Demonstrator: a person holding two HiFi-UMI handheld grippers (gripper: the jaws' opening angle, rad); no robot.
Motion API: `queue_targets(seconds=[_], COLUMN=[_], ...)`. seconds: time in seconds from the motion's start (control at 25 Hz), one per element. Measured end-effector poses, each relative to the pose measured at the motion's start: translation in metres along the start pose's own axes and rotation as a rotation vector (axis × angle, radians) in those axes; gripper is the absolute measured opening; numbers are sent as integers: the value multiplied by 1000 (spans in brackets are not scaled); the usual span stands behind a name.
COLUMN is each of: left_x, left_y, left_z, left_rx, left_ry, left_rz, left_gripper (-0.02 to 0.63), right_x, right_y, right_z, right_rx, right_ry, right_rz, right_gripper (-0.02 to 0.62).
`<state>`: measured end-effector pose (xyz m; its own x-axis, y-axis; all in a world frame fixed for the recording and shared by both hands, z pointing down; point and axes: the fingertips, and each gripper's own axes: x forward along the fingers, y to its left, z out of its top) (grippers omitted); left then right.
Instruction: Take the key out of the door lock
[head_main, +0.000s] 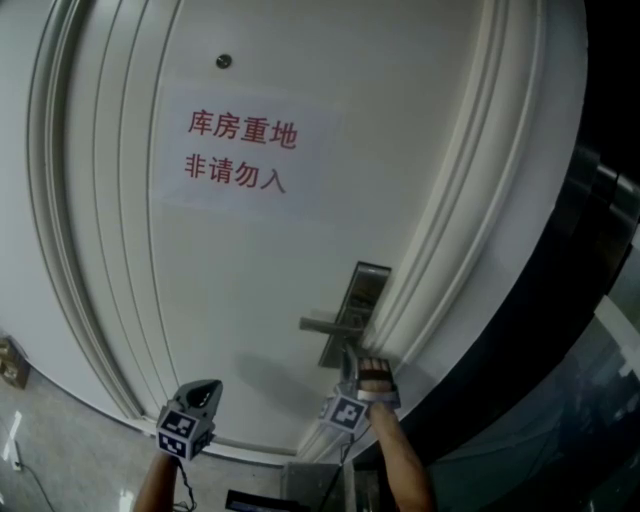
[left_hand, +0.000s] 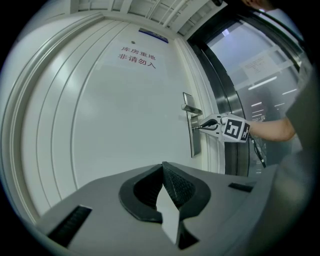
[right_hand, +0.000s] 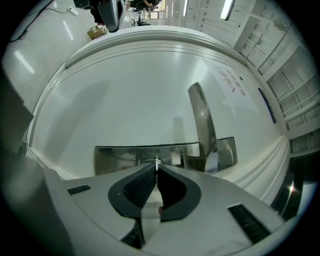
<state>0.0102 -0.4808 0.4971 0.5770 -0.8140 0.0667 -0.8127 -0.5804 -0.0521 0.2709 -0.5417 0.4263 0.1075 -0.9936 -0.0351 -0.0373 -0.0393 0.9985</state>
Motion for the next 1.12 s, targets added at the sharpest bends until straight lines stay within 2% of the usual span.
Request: queue_targets(seconds=[0.72, 1.12], left_x=[-7, -11], left_y=[4, 5], left_z=[0, 0], left_rx=[-4, -6], left_ry=[-10, -14], left_rz=[9, 17], left_gripper=[8, 9], right_x=[-2, -3], right_y=[-4, -1], right_z=[0, 0], right_rx=[-12, -2], right_ry=[12, 15], right_rz=[-11, 14], right_gripper=[20, 20])
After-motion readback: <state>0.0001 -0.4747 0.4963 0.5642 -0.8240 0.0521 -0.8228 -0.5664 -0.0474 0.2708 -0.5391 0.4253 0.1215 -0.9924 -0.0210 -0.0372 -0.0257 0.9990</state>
